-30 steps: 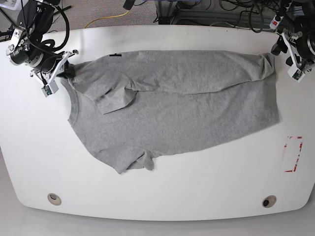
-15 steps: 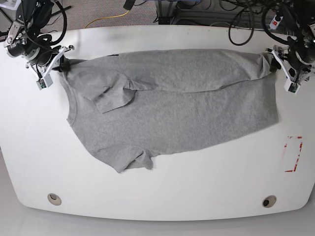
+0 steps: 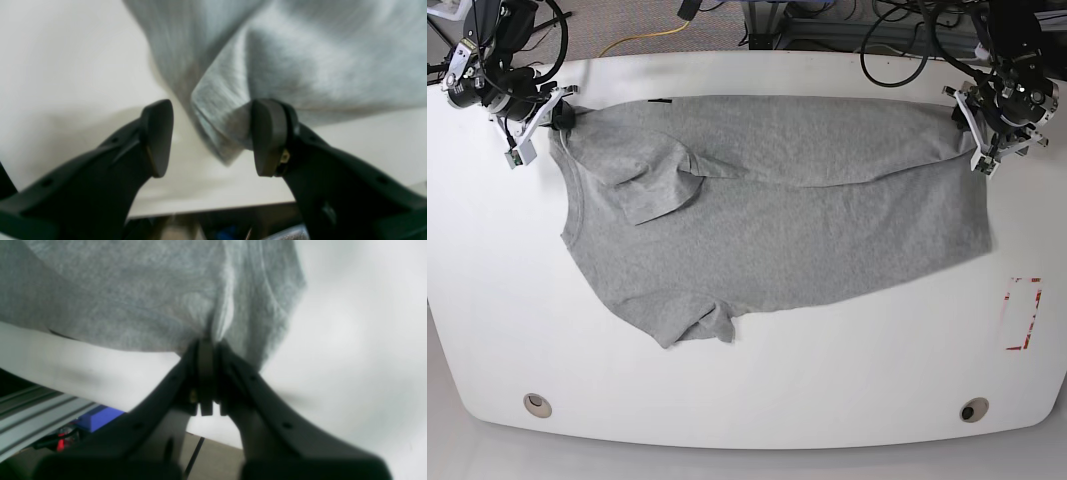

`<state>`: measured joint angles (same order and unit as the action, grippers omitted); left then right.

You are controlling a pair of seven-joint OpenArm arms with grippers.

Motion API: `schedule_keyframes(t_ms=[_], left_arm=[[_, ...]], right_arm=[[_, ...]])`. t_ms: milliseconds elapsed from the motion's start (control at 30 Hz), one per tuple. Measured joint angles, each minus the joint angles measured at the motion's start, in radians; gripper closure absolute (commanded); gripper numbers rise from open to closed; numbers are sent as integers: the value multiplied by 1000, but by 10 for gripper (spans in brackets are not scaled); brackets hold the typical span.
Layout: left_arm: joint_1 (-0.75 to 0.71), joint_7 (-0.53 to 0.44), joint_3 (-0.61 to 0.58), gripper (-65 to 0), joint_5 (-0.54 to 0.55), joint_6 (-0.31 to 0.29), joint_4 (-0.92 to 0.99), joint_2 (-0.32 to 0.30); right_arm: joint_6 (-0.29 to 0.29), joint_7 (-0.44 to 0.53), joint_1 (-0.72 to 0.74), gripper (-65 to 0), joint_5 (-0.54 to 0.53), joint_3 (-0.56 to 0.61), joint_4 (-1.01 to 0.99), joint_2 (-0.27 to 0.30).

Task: Fold the T-shirt properly
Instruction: 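Open the left gripper and shift it along the shirt's shoulder edge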

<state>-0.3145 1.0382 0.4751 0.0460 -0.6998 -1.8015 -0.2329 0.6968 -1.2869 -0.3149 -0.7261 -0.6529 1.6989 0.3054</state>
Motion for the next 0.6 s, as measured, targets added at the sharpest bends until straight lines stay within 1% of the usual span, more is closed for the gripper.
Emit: schedule_keyframes(t_ms=[67, 133, 167, 267, 333, 400, 533, 600], left_arm=[[2, -48, 2, -344, 7, 0, 57, -27], [5, -88, 3, -344, 14, 0, 90, -54], [6, -100, 4, -344, 17, 0, 101, -62], [6, -105, 4, -344, 10, 0, 110, -69], [-1, -107, 4, -344, 10, 0, 97, -69], [-7, -84, 10, -344, 1, -1, 56, -61], [6, -10, 35, -344, 0, 0, -57, -51], [24, 22, 40, -344, -2, -1, -100, -32]], right_arm=[[0, -1, -3, -151, 0, 0, -7, 15], [0, 0, -2, -198, 3, -2, -7, 27], [0, 1, -2, -243, 3, -3, -7, 33], [0, 2, -2, -342, 0, -30, -7, 35], [0, 2, -3, -393, -5, -65, -5, 34], [-1, -5, -5, -420, 4, -82, -3, 38], [0, -11, -11, -428, 0, -79, 80, 29], [0, -10, -19, -428, -16, -79, 140, 24]])
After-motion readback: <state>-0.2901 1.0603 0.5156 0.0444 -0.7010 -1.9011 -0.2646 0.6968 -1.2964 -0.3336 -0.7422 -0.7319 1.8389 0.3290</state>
